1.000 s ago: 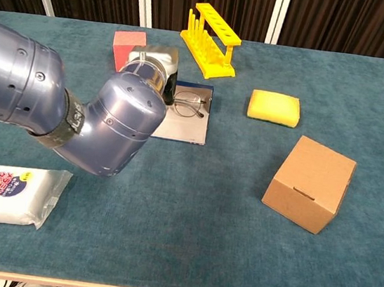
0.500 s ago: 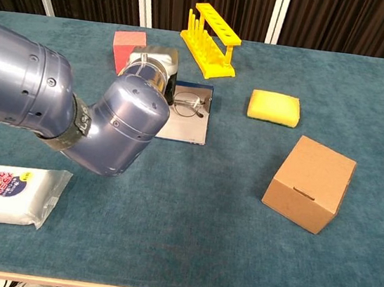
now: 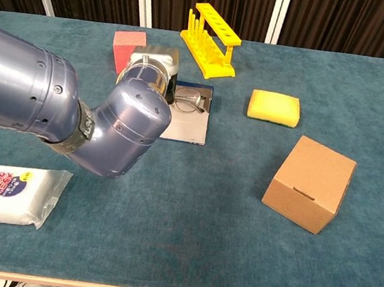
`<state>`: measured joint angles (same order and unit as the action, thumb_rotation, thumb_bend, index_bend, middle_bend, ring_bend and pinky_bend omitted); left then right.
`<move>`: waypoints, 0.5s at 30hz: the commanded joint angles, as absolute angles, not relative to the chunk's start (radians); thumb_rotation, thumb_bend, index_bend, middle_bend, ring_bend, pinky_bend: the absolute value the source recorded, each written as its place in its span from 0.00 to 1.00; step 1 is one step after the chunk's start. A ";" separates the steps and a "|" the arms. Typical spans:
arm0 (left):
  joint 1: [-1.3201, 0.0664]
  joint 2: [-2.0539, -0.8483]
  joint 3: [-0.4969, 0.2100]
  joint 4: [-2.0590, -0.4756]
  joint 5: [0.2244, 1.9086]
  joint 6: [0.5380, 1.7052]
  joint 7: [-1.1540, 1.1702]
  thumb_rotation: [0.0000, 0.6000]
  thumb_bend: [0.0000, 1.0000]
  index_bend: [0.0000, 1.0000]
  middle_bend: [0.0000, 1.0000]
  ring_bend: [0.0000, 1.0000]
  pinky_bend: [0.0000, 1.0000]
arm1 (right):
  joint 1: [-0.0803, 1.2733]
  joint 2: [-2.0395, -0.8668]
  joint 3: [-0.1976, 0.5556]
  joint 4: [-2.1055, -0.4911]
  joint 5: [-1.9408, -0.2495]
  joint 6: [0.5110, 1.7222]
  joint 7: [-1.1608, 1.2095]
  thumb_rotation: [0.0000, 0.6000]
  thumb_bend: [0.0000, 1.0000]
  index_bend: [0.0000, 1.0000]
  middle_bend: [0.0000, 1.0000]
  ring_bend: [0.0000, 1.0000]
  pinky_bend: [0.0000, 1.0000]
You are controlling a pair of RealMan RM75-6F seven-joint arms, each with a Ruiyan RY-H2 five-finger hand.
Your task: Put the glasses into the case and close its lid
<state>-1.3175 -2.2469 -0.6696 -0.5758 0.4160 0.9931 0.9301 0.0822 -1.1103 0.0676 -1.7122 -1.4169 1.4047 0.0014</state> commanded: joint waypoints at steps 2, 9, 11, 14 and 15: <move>-1.317 -2.250 -0.671 -0.572 0.420 0.993 0.934 1.00 0.42 0.42 0.15 0.00 0.00 | 0.082 -1.110 0.067 -1.713 -1.416 1.404 0.001 1.00 0.00 0.00 0.00 0.00 0.18; -1.315 -2.255 -0.668 -0.583 0.444 1.013 0.943 1.00 0.42 0.37 0.15 0.00 0.00 | 0.084 -1.107 0.067 -1.716 -1.412 1.399 -0.004 1.00 0.00 0.00 0.00 0.00 0.18; -1.308 -2.250 -0.659 -0.608 0.464 1.038 0.938 1.00 0.42 0.37 0.15 0.00 0.00 | 0.084 -1.107 0.067 -1.717 -1.411 1.399 -0.004 1.00 0.00 0.00 0.00 0.00 0.18; -1.294 -2.238 -0.644 -0.648 0.491 1.075 0.940 1.00 0.42 0.36 0.15 0.00 0.00 | 0.084 -1.106 0.067 -1.717 -1.411 1.398 -0.003 1.00 0.00 0.00 0.00 0.00 0.18; -1.290 -2.234 -0.640 -0.659 0.498 1.086 0.942 1.00 0.42 0.36 0.15 0.00 0.00 | 0.084 -1.106 0.067 -1.718 -1.411 1.397 -0.003 1.00 0.00 0.00 0.00 0.00 0.18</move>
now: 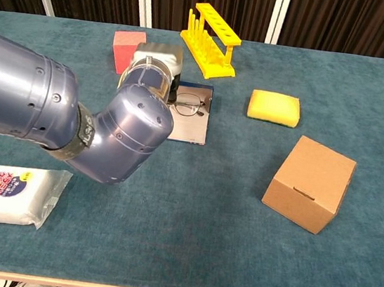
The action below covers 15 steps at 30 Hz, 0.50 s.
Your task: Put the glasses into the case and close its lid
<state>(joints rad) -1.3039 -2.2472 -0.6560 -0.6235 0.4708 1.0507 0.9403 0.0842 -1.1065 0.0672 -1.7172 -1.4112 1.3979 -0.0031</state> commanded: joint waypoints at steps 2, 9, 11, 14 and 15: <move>-1.281 -2.223 -0.631 -0.687 0.518 1.116 0.945 1.00 0.42 0.35 0.15 0.00 0.00 | 0.084 -1.106 0.066 -1.719 -1.412 1.397 -0.002 1.00 0.00 0.00 0.00 0.00 0.18; -1.218 -2.168 -0.570 -0.834 0.602 1.207 0.941 1.00 0.42 0.30 0.15 0.00 0.01 | 0.084 -1.105 0.065 -1.720 -1.414 1.398 -0.001 1.00 0.00 0.00 0.00 0.00 0.18; -1.172 -2.138 -0.532 -0.925 0.626 1.221 0.937 1.00 0.42 0.26 0.15 0.00 0.09 | 0.083 -1.104 0.066 -1.720 -1.413 1.399 -0.001 1.00 0.00 0.00 0.00 0.00 0.18; -1.074 -2.071 -0.471 -1.116 0.635 1.232 0.919 1.00 0.42 0.19 0.19 0.07 0.30 | 0.083 -1.103 0.066 -1.721 -1.411 1.398 -0.001 1.00 0.00 0.00 0.00 0.00 0.18; -1.044 -2.045 -0.452 -1.177 0.635 1.234 0.914 1.00 0.42 0.17 0.23 0.13 0.37 | 0.084 -1.103 0.066 -1.721 -1.410 1.397 -0.001 1.00 0.00 0.00 0.00 0.00 0.18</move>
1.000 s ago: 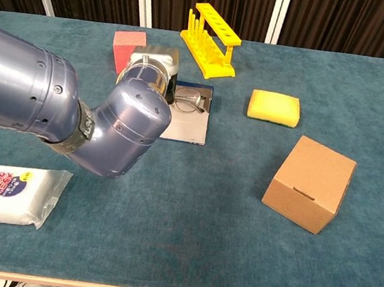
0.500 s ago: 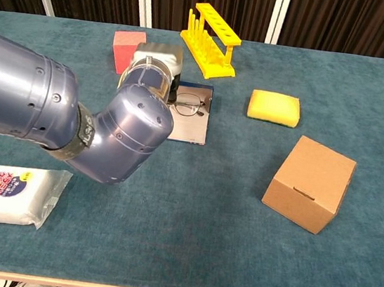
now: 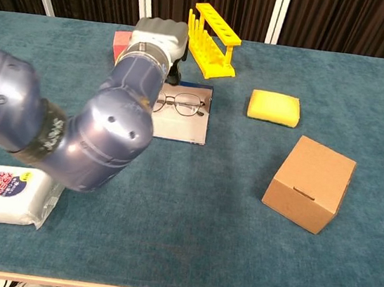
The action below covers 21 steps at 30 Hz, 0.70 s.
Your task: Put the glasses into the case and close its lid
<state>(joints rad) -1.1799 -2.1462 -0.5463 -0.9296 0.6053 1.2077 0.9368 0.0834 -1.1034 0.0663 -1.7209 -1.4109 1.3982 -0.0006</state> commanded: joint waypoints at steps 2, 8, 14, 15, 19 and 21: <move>-0.988 -1.993 -0.416 -1.290 0.635 1.232 0.897 1.00 0.44 0.13 0.37 0.29 0.50 | 0.084 -1.102 0.065 -1.722 -1.410 1.395 -0.001 1.00 0.00 0.00 0.00 0.00 0.18; -0.877 -1.875 -0.347 -1.488 0.645 1.175 0.786 1.00 0.53 0.01 0.87 0.81 0.80 | 0.084 -1.102 0.065 -1.725 -1.407 1.393 -0.002 1.00 0.00 0.00 0.00 0.00 0.18; -0.846 -1.832 -0.307 -1.541 0.618 1.100 0.730 1.00 0.53 0.00 0.94 0.88 0.87 | 0.086 -1.101 0.066 -1.728 -1.399 1.387 -0.004 1.00 0.00 0.00 0.00 0.00 0.18; -0.846 -1.830 -0.304 -1.541 0.615 1.098 0.729 1.00 0.53 0.00 0.94 0.88 0.88 | 0.086 -1.101 0.067 -1.728 -1.398 1.386 -0.003 1.00 0.00 0.00 0.00 0.00 0.18; -0.848 -1.840 -0.295 -1.520 0.598 1.100 0.728 1.00 0.53 0.00 0.95 0.89 0.88 | 0.087 -1.099 0.067 -1.730 -1.395 1.382 -0.001 1.00 0.00 0.00 0.00 0.00 0.18; -0.854 -1.851 -0.296 -1.501 0.588 1.099 0.727 1.00 0.54 0.00 0.95 0.89 0.88 | 0.088 -1.098 0.066 -1.730 -1.394 1.380 -0.001 1.00 0.00 0.00 0.00 0.00 0.18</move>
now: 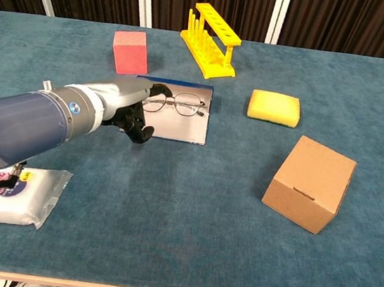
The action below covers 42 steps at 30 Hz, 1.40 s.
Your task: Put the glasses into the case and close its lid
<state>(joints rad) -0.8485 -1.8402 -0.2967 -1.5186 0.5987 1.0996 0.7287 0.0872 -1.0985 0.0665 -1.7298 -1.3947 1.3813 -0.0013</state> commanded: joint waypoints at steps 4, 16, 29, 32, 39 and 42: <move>-0.871 -1.880 -0.311 -1.456 0.580 1.093 0.717 1.00 0.55 0.00 0.95 0.89 0.88 | 0.088 -1.097 0.067 -1.731 -1.392 1.379 0.000 1.00 0.00 0.00 0.00 0.00 0.18; -0.926 -1.982 -0.345 -1.300 0.560 1.099 0.728 1.00 0.56 0.00 0.95 0.89 0.88 | 0.090 -1.093 0.067 -1.734 -1.387 1.373 0.002 1.00 0.00 0.00 0.00 0.00 0.18; -0.935 -2.007 -0.375 -1.256 0.520 1.088 0.733 1.00 0.56 0.00 0.95 0.89 0.88 | 0.090 -1.093 0.067 -1.735 -1.385 1.373 0.001 1.00 0.00 0.00 0.00 0.00 0.18; -0.944 -2.011 -0.391 -1.240 0.498 1.083 0.743 1.00 0.56 0.00 0.95 0.89 0.88 | 0.090 -1.093 0.067 -1.735 -1.384 1.373 0.000 1.00 0.00 0.00 0.00 0.00 0.18; -0.952 -2.017 -0.397 -1.225 0.484 1.077 0.754 1.00 0.56 0.00 0.95 0.89 0.88 | 0.090 -1.093 0.067 -1.736 -1.383 1.372 -0.001 1.00 0.00 0.00 0.00 0.00 0.18; -0.956 -2.021 -0.398 -1.217 0.482 1.075 0.756 1.00 0.56 0.00 0.95 0.89 0.88 | 0.090 -1.092 0.067 -1.737 -1.383 1.372 -0.001 1.00 0.00 0.00 0.00 0.00 0.18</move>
